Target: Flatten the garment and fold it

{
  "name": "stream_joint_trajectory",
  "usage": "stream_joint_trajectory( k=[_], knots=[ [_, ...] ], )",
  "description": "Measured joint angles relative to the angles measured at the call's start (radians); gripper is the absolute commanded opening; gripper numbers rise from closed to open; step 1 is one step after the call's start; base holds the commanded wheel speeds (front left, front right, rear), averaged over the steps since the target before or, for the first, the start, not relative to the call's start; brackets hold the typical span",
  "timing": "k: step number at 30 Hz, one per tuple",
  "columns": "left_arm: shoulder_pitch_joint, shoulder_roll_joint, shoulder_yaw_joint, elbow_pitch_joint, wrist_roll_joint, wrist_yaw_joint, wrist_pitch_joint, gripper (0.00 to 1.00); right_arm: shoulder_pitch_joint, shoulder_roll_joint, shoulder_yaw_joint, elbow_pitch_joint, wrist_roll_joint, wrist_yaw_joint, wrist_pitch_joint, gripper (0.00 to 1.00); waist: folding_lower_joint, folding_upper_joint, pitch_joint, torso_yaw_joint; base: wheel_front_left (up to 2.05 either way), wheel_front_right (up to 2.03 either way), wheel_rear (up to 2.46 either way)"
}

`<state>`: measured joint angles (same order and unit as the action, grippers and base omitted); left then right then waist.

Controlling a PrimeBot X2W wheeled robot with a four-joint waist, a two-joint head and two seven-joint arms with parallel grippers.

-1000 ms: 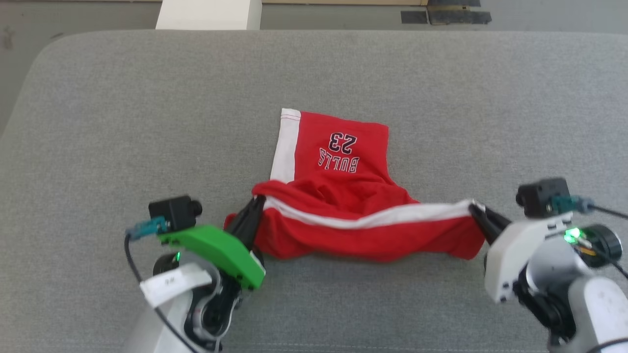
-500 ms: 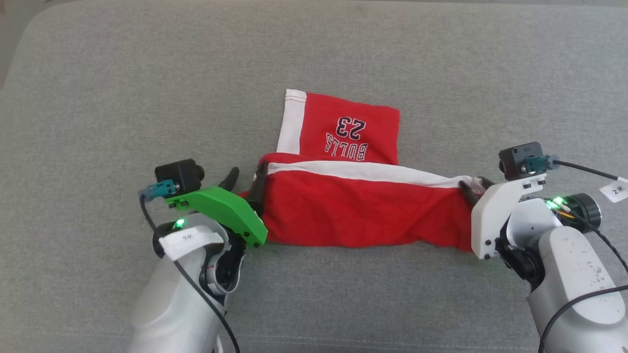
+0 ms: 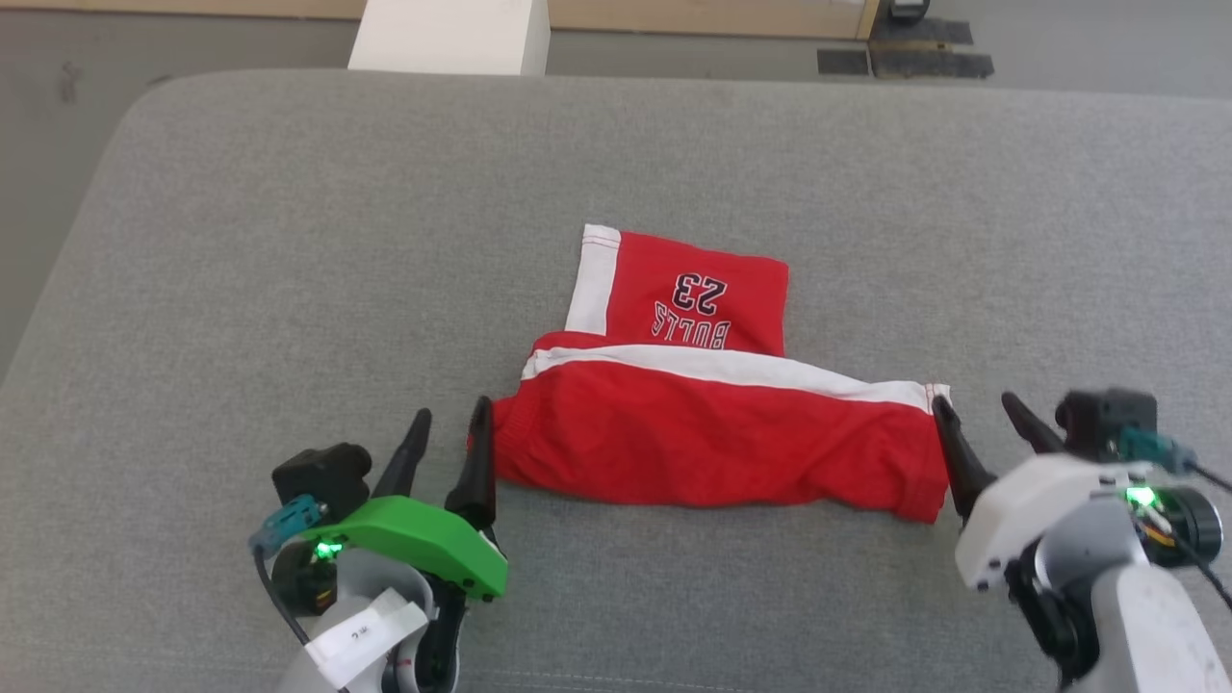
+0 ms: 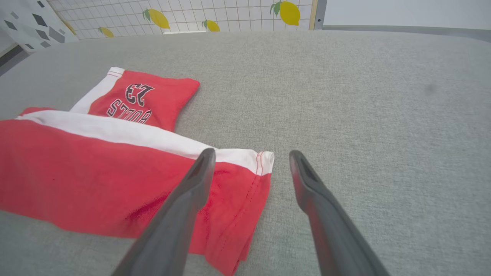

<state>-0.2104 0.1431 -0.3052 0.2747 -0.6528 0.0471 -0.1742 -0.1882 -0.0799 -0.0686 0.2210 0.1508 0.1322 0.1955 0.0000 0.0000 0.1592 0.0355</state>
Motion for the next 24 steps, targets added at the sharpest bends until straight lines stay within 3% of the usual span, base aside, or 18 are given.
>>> stream_joint_trajectory(
  k=[6, 10, 17, 24],
  knots=[
    [-0.009, 0.009, -0.035, -0.01, -0.002, 0.009, 0.112, 1.0, 0.119, 0.023, 0.009, -0.142, -0.001, 0.0, -0.021, 1.0, 0.0, 0.0, -0.022, -0.013, 0.0, 0.0, 0.0],
    [-0.077, 0.015, -0.044, 0.043, -0.01, 0.042, 0.224, 1.0, 0.169, 0.026, 0.037, -0.2, -0.002, 0.0, -0.02, 1.0, 0.0, 0.0, -0.026, -0.038, 0.0, 0.0, 0.0],
    [-0.231, 0.026, -0.053, 0.177, -0.02, 0.096, 0.432, 1.0, 0.192, 0.028, 0.063, -0.246, 0.01, 0.0, -0.001, 1.0, 0.0, 0.0, -0.022, -0.082, 0.0, 0.0, 0.0],
    [-0.289, 0.038, -0.08, 0.255, -0.044, 0.094, 0.568, 1.0, 0.192, 0.028, 0.071, -0.26, 0.021, 0.0, 0.007, 1.0, 0.0, 0.0, -0.006, -0.115, 0.0, 0.0, 0.0]
  ],
)
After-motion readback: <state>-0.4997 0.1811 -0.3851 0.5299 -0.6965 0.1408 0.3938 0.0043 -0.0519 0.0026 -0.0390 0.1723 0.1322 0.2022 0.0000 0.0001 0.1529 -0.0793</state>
